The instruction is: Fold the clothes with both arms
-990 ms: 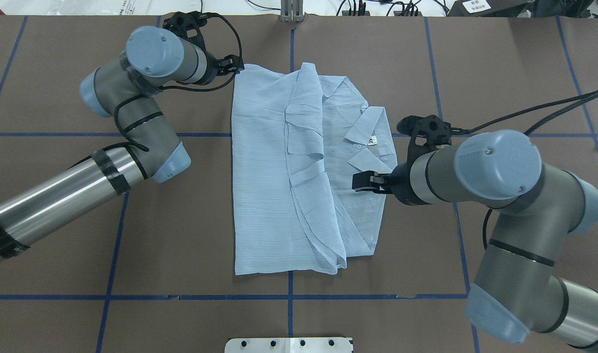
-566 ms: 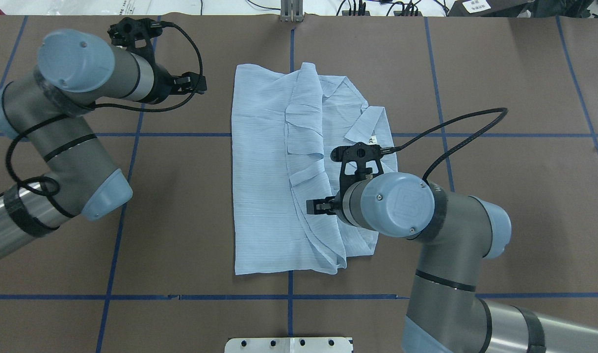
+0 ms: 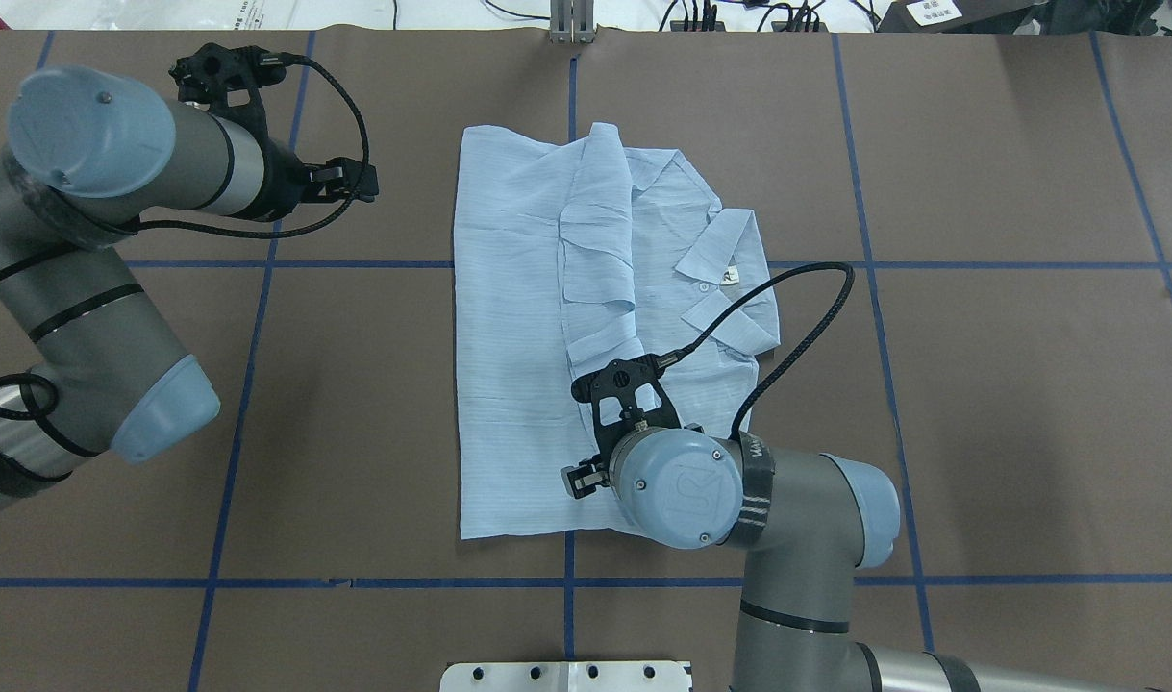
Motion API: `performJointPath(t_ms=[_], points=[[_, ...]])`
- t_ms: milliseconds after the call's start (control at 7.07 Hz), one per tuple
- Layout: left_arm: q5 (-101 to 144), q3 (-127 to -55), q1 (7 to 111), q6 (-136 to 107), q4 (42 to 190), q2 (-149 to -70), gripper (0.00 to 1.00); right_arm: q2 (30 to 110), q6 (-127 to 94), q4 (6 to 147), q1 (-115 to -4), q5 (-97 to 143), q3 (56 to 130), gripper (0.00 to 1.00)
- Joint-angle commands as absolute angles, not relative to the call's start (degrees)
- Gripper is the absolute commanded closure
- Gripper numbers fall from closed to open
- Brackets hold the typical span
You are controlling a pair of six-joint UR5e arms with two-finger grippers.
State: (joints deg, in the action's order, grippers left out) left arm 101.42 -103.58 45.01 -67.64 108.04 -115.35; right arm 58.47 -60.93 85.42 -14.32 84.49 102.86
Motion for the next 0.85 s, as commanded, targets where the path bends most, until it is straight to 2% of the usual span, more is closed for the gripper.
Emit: performJointPath(t_ms=[0, 707], points=[[101.5, -103.4, 44.7, -68.0, 108.0, -115.3, 0.0, 58.4, -59.3, 85.6, -12.7, 82.8, 101.4, 0.0], [101.5, -102.0, 44.0, -68.3, 108.7, -115.5, 0.0, 59.0, -58.6, 88.2, -13.3, 83.0, 101.3, 0.0]])
